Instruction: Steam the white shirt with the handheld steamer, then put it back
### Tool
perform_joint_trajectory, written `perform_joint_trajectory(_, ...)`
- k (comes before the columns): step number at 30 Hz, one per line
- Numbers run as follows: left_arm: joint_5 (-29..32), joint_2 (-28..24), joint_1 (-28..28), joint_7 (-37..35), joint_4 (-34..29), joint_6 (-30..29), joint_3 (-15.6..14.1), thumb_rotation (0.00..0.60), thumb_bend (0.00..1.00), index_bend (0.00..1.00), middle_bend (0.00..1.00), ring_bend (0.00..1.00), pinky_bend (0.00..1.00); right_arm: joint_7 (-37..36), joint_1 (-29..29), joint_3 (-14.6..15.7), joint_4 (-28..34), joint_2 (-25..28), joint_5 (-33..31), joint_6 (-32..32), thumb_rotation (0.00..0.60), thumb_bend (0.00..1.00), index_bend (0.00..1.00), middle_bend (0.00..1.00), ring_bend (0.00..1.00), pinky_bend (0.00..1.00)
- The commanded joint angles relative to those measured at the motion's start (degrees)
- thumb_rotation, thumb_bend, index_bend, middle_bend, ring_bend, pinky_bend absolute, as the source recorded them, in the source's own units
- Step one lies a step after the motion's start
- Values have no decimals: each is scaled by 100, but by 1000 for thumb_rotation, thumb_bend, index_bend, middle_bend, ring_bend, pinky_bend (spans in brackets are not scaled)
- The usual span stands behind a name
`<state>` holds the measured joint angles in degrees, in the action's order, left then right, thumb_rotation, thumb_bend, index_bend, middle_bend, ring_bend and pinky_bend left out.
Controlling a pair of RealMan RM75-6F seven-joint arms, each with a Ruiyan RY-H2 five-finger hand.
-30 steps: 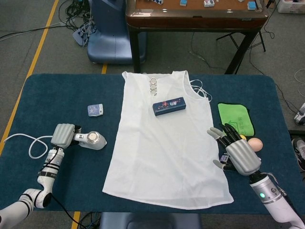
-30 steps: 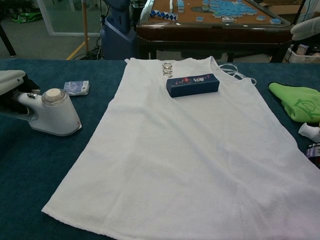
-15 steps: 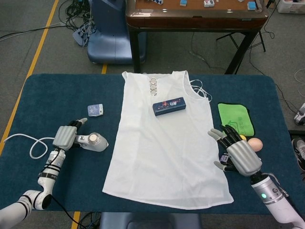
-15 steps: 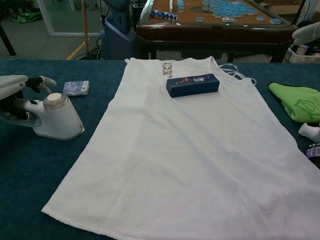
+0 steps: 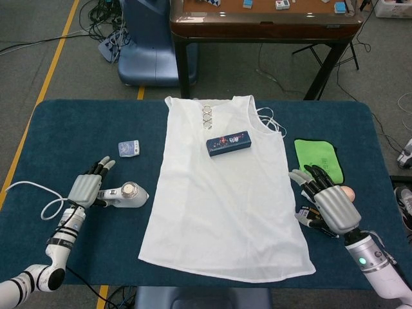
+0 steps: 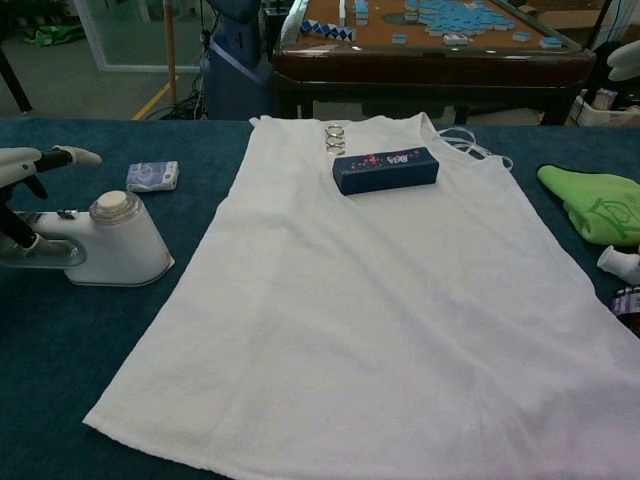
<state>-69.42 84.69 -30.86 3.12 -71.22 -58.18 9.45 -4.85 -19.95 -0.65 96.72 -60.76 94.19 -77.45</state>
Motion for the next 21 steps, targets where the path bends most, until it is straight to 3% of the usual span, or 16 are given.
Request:
perform_joint_trajectory(1, 73, -67, 87, 28, -94, -126, 42, 600, 113, 0, 0, 4, 208, -72, 49, -17, -75, 10, -74, -10, 600, 207, 79, 135, 14, 18)
perform_joint_trajectory(13, 26, -584, 782, -33, -796, -1301, 101, 600, 112, 0, 0, 9, 203, 37, 363, -79, -493, -78, -544, -111, 600, 253, 79, 136, 15, 18)
perform_joint_trajectory(21, -281, -902, 1421, 203, -1358, -2185, -201, 600, 112, 0, 11, 21, 203, 174, 623, -86, -514, -83, -808, -226, 600, 255, 79, 152, 14, 17)
